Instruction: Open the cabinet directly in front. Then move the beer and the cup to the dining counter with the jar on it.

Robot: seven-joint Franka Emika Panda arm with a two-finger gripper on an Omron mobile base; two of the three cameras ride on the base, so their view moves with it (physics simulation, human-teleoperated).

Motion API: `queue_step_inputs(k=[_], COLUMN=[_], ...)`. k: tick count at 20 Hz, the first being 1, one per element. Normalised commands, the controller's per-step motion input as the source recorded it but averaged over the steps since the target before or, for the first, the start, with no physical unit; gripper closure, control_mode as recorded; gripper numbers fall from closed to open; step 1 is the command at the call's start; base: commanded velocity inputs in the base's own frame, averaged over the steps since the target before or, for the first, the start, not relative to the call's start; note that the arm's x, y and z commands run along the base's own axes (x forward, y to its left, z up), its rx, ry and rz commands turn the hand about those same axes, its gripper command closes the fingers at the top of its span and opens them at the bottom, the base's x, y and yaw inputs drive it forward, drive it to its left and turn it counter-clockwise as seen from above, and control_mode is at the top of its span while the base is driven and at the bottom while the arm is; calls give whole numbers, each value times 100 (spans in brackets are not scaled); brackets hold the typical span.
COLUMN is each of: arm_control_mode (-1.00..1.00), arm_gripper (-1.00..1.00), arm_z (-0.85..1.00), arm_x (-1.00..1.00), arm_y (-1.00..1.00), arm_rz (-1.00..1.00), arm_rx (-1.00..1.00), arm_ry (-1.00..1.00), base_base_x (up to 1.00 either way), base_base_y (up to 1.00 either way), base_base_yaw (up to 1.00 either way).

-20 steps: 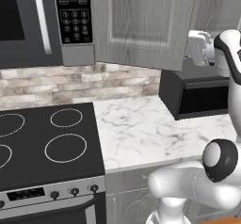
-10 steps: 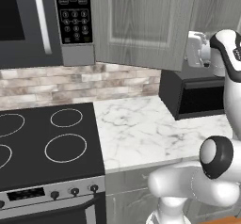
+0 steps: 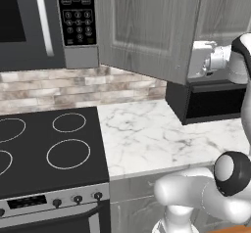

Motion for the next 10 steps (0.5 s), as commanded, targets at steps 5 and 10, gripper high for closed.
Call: queue_step_inputs(k=[5,10], arm_control_mode=[-100,-100], arm_gripper=[-100,-100], arm_z=[-6,-25], arm_x=[-23,-13], arm_y=[100,100], arm_rz=[18,-7], arm_rx=[0,0], arm_ry=[-6,-27], base_base_x=[0,0], base_base_y=[0,0], base_base_yaw=[0,0])
